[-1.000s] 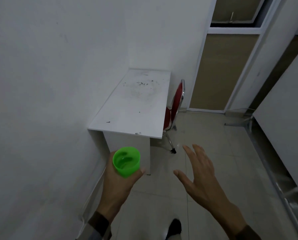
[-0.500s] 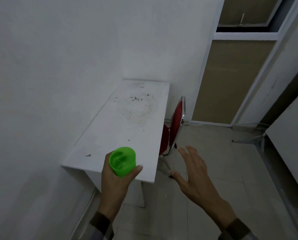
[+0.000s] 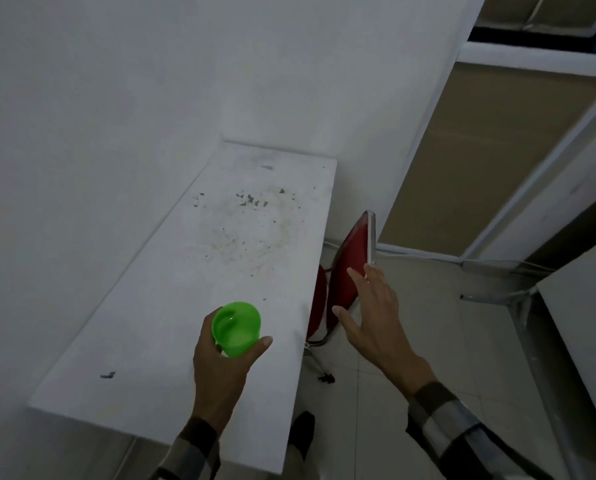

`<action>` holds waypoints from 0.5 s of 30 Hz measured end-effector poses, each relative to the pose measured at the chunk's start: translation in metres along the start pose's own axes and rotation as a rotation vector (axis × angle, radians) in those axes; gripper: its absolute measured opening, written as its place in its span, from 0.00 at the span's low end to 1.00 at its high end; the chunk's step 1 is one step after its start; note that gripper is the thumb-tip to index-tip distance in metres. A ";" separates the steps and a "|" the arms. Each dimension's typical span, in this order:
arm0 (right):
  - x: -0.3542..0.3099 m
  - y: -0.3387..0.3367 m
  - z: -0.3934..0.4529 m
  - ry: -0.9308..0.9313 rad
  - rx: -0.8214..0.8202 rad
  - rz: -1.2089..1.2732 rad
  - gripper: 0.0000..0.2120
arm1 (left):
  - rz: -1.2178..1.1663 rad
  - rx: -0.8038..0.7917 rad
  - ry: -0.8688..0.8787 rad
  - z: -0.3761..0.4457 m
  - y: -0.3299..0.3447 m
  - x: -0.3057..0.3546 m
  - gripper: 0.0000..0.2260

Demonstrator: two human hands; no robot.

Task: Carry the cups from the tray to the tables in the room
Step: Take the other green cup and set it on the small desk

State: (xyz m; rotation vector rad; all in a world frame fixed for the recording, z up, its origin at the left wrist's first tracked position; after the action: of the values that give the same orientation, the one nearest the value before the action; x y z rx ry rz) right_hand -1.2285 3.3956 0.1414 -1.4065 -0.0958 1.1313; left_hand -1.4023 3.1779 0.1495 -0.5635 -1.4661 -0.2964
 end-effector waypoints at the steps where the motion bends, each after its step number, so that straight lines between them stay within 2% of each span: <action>1: 0.006 0.009 0.017 0.015 -0.015 -0.008 0.34 | 0.000 0.012 -0.024 0.018 0.008 -0.006 0.33; 7: 0.039 0.062 0.106 0.021 -0.078 -0.157 0.34 | 0.015 0.074 -0.117 0.121 0.055 -0.045 0.35; 15: 0.129 0.096 0.193 0.031 -0.218 -0.453 0.33 | 0.075 0.096 -0.169 0.209 0.103 -0.087 0.35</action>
State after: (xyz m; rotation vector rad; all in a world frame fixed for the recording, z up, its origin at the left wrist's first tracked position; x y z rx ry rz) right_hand -1.3418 3.5961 0.0415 -1.4959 -0.5030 0.7379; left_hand -1.5353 3.3615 0.0476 -0.5747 -1.6091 -0.1207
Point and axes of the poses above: each hand's wrist, its own z-axis towards the middle knuckle, its own y-axis out of the palm, x = y × z, the point moved 1 cm from there along z, towards the middle knuckle, and after that the axes turned 3 degrees about z, right-handed, at the moved point
